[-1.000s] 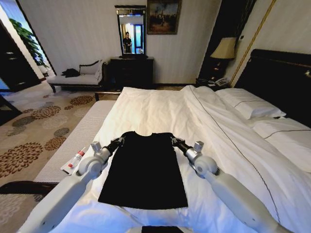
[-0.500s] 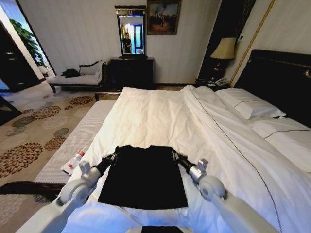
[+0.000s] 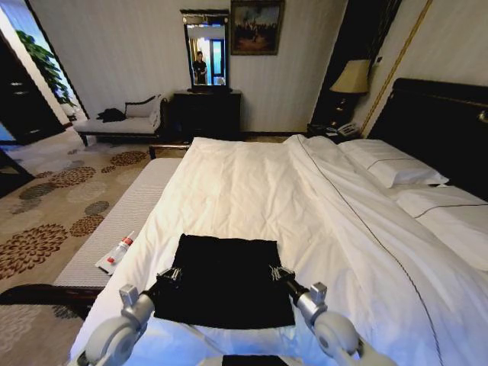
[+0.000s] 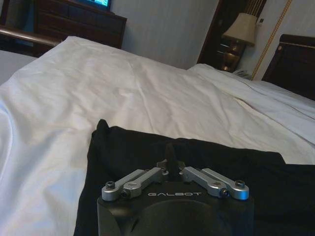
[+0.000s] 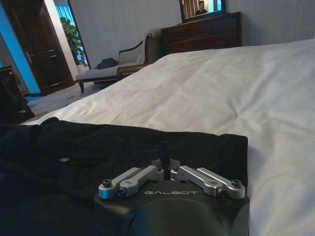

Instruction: Fold the clothes on the bed.

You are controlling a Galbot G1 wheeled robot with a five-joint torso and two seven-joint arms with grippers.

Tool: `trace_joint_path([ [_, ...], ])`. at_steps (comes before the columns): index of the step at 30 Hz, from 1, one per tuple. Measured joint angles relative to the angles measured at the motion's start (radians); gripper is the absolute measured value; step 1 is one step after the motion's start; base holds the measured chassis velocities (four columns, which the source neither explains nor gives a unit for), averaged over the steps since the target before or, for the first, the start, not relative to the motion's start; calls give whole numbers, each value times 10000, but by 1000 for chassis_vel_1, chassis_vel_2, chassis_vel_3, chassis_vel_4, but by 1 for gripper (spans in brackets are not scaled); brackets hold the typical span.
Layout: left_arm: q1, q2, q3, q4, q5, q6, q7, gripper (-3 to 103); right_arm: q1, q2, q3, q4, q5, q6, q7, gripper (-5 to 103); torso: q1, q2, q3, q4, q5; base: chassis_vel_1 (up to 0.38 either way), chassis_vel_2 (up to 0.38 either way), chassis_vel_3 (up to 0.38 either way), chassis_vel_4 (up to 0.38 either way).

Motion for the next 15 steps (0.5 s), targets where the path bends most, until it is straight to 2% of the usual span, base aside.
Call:
trace_joint_path([
  [15,642,-80,-122,-29,330,-188,116,1,-928,64,310,352,-314,231,-158,1,1,-1,1,0,-1,0,0,0,0],
])
